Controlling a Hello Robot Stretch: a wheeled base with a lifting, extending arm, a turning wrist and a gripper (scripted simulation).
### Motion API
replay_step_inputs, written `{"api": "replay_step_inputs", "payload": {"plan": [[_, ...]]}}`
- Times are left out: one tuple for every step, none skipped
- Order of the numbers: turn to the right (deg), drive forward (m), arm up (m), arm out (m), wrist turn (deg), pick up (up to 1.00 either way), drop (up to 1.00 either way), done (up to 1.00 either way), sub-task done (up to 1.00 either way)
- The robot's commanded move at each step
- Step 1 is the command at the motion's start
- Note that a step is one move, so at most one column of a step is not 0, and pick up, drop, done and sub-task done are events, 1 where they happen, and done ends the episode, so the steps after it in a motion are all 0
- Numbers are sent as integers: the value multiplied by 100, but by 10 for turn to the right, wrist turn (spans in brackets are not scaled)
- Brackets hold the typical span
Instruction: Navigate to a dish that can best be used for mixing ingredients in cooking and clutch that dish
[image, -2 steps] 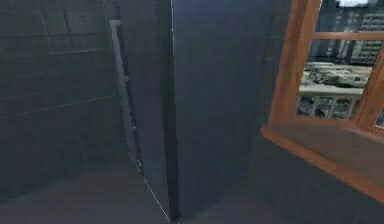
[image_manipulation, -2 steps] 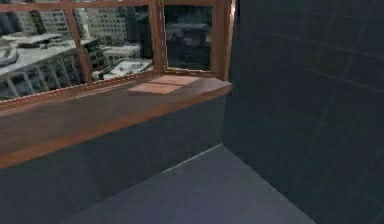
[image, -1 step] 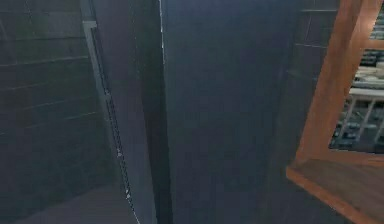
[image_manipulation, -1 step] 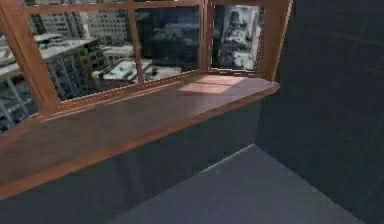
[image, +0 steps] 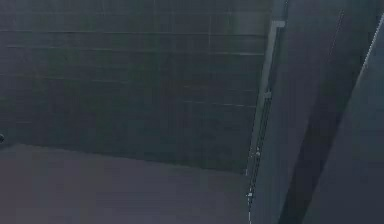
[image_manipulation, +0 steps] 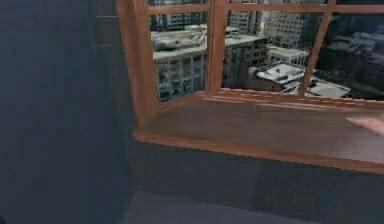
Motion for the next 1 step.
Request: {"api": "replay_step_inputs", "payload": {"plan": [[-360, 0, 0, 0, 0, 0, 0, 0, 0]]}}
